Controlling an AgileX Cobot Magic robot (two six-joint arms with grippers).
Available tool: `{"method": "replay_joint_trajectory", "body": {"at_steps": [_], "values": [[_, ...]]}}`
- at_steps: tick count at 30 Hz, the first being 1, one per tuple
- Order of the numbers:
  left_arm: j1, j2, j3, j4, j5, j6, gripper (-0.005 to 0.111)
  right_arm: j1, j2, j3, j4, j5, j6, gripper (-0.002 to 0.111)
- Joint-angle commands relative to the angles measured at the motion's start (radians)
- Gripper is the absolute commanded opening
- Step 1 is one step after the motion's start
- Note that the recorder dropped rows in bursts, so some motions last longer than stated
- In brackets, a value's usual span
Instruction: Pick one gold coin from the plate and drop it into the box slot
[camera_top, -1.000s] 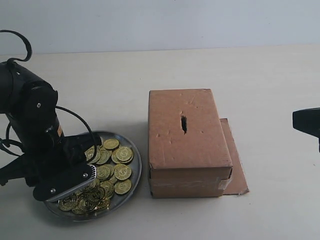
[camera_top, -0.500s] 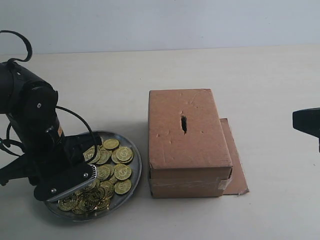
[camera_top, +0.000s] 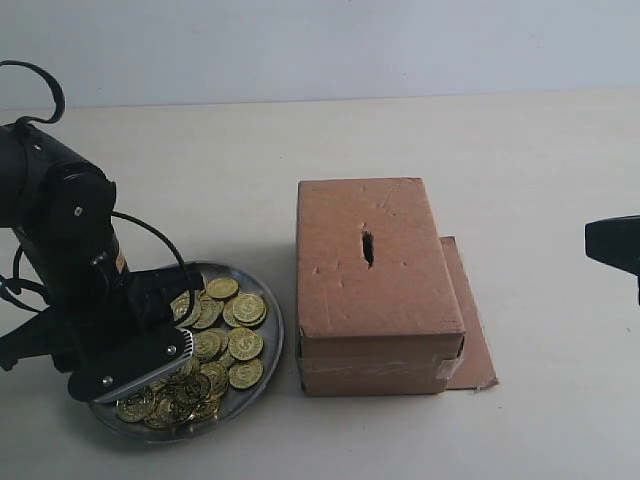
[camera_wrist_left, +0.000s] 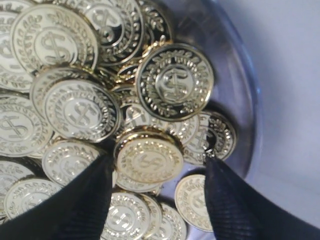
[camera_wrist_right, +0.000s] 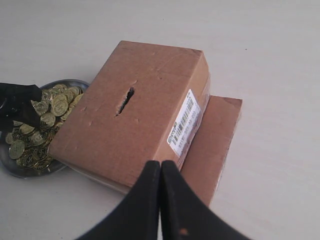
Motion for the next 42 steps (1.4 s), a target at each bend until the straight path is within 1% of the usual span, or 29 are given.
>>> {"method": "replay_joint_trajectory", "body": {"at_steps": [1,26,28,33,42], "values": [[-0.003,-0.003,0.0,-0.001,-0.001,-0.006,0.052,0.002,0.001,-0.008,0.002,0.001,-0.007,0.0],[-0.003,0.022,0.0,-0.001,-0.019,-0.006,0.052,0.002,0.001,-0.008,0.01,0.001,-0.008,0.0],[-0.003,0.022,0.0,0.001,-0.021,-0.006,0.051,0.002,0.001,-0.008,0.01,0.001,-0.008,0.0],[-0.003,0.022,0.0,0.003,-0.029,-0.006,0.036,0.002,0.001,-0.008,0.01,0.001,-0.008,0.0],[-0.003,0.022,0.0,0.005,-0.035,-0.006,0.036,0.002,0.001,-0.008,0.01,0.001,-0.008,0.0]]}}
